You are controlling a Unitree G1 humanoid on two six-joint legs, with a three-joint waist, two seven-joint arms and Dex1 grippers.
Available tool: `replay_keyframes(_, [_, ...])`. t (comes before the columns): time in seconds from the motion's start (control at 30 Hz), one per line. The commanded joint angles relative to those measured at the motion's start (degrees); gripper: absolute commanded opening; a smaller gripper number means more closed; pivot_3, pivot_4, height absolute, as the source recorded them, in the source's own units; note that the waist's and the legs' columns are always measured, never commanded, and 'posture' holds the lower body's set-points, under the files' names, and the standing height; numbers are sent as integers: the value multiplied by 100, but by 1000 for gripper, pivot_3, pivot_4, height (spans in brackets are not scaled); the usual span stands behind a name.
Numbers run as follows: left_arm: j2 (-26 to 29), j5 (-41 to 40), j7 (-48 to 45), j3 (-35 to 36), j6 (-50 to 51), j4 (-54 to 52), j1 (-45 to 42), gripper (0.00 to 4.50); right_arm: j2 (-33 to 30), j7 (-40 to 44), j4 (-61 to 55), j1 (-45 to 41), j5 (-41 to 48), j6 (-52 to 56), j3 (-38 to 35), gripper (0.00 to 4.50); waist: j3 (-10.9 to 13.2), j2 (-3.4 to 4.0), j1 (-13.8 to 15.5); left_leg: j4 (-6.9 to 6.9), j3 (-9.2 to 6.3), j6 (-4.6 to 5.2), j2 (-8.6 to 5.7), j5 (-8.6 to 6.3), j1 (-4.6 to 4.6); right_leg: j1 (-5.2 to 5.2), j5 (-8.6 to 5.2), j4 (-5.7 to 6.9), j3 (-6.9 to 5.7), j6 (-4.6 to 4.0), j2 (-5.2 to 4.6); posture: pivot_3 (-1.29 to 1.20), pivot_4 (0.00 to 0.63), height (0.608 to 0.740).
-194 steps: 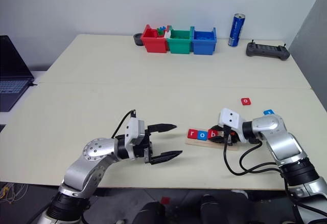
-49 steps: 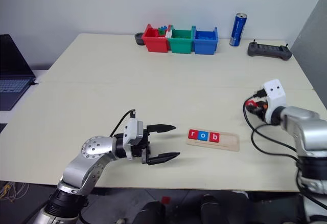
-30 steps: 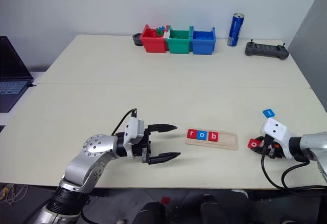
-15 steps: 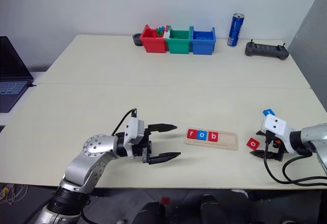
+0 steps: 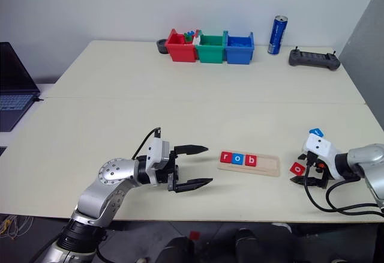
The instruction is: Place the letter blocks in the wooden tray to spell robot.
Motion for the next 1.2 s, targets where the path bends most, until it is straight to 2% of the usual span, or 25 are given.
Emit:
replay_keyframes(0.03, [12,20,12,5,-79,-133,-15,4500,-20,-28,-21,-61,-69,102,17,3201,0,0,2,0,0,0,0,0,0,0,0,0,0,0,0,0,150,740])
replay_keyframes(0.2, [18,19,15,8,-76,-132,-9,4500,-44,-8,-17,-64,-101,88,39,1436,0,0,2,0,0,0,0,0,0,0,0,0,0,0,0,0,150,740])
replay_keyframes(0.53, [9,21,-20,24,-113,-29,-94,4500,-8,412,-117,-534,-277,-1128,196,1443,0,0,-23,0,2,0,1,0,1,-1,0,2,1,0,0,0,150,740])
replay_keyframes(1.2, [35,39,-17,41,-173,-49,-29,4500,897,277,-563,-1206,-355,-379,826,1443,0,0,3,1,-5,0,-1,0,-2,-2,1,4,-3,-1,-2,0,150,740])
